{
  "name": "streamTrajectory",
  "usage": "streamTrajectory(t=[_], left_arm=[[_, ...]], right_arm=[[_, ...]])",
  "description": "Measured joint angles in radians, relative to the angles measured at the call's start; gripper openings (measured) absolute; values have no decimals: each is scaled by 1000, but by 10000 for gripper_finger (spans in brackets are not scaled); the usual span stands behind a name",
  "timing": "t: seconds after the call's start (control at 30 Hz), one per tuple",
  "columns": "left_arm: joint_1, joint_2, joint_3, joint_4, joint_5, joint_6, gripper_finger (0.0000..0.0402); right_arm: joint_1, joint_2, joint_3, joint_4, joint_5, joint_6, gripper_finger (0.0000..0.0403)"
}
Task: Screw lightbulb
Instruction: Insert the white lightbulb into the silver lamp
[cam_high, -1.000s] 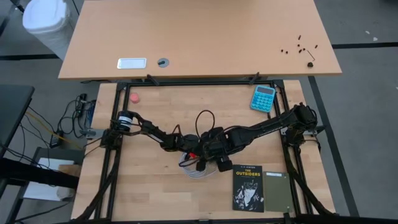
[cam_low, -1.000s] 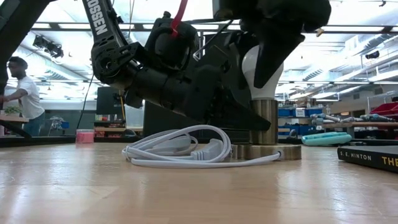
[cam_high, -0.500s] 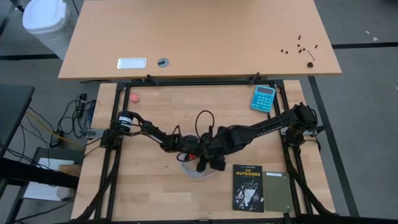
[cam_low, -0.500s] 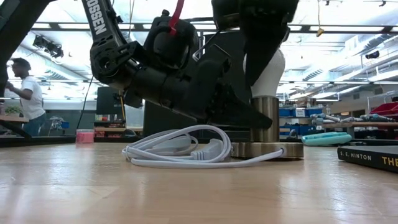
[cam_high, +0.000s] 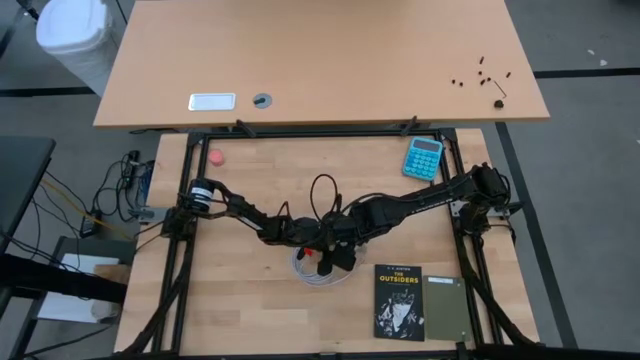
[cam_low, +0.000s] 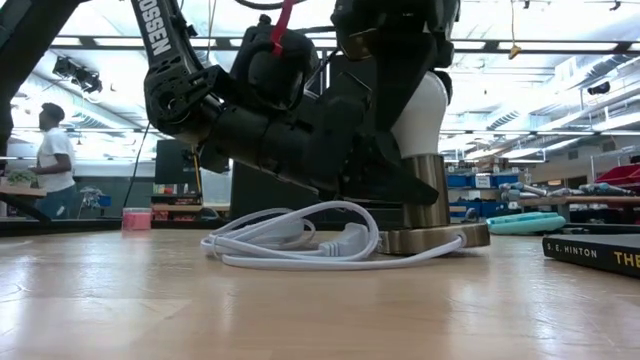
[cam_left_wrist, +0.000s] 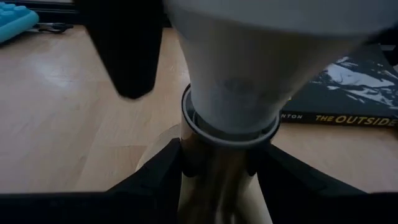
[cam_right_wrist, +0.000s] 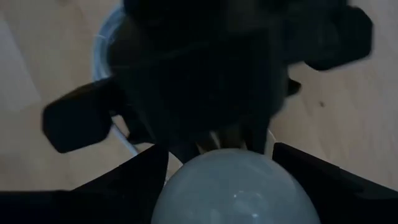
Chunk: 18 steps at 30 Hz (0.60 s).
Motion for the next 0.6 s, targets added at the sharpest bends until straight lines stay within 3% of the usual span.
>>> streamTrajectory(t=[0.27,0.6], left_arm=[[1,-1,0,1,-7,-5,184],[5,-3,3,-29,-33,-4,184]], right_arm=[[-28,-3,0,9,-53,-98,358],[-47,-41,0,-14,-34,-151,362]])
